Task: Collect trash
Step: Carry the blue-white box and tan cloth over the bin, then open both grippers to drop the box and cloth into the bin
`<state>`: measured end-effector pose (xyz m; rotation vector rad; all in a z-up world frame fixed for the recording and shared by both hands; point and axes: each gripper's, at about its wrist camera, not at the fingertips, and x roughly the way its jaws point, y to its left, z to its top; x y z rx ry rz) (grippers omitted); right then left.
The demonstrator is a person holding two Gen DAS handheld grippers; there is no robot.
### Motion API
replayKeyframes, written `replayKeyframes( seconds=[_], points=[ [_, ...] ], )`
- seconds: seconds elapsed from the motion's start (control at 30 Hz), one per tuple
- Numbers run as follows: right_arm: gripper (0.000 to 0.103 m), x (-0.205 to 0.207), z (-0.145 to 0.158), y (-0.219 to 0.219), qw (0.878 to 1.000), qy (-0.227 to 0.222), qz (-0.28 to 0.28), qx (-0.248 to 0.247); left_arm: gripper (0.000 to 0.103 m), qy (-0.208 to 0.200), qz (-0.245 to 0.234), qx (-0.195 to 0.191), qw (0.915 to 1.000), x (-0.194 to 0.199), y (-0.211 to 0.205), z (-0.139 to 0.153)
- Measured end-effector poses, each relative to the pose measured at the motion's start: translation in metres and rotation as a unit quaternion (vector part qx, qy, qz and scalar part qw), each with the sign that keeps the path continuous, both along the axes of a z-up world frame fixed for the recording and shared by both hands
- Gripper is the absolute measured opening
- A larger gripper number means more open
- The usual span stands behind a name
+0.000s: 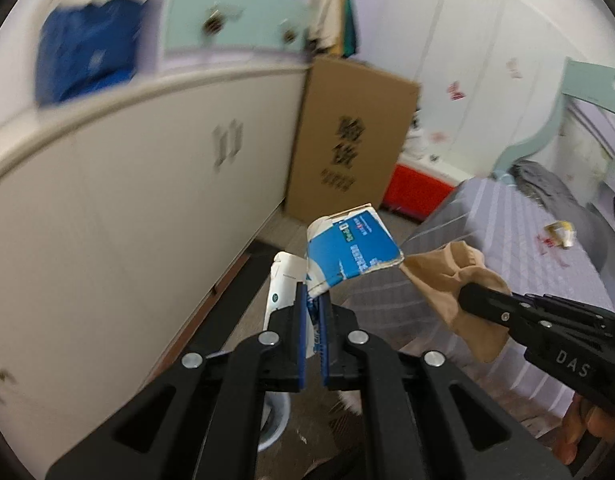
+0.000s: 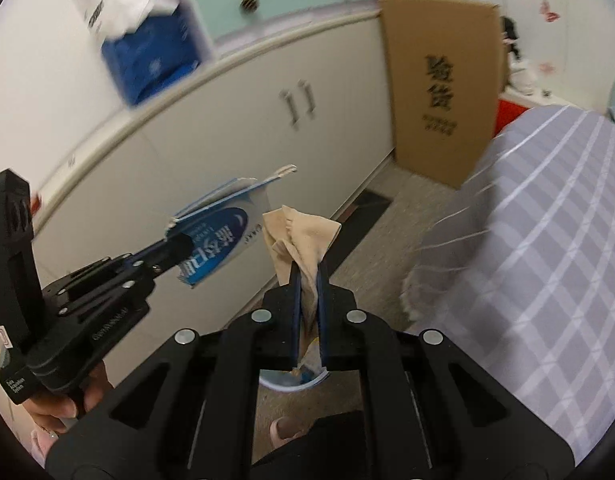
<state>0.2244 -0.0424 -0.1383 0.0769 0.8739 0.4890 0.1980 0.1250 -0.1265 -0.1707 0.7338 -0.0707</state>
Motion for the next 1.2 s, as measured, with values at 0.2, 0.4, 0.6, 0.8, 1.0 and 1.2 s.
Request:
replayKeyframes(
  seconds=[0.2,0.4,0.6,0.8,1.0,1.2],
  points=[
    [0.007,0.0,-0.053,0.044,0.999,0.042,0.027,-0.021,0.005,0.066,0.045,-0.022,0.9966,-0.002,0.042,-0.058],
    [0.007,0.008,-0.09,0.064,0.997,0.074,0.031,-0.021,0.005,0.106,0.067,-0.012,0.992,0.004,0.061,-0.094],
    [0.007,0.019,-0.105,0.068,0.995,0.089,0.028,-0.02,0.005,0.124,0.078,-0.008,0.9892,0.006,0.069,-0.109],
    [0.007,0.025,-0.122,0.067,0.994,0.105,0.023,-0.017,0.005,0.135,0.086,0.0,0.9871,0.01,0.075,-0.121],
    [0.007,0.026,-0.135,0.065,0.992,0.12,0.018,-0.019,0.054,0.158,0.105,0.022,0.9817,0.019,0.074,-0.133],
    [0.007,0.025,-0.137,0.066,0.992,0.122,0.018,-0.019,0.061,0.152,0.11,0.033,0.9816,0.014,0.075,-0.133]
  ],
)
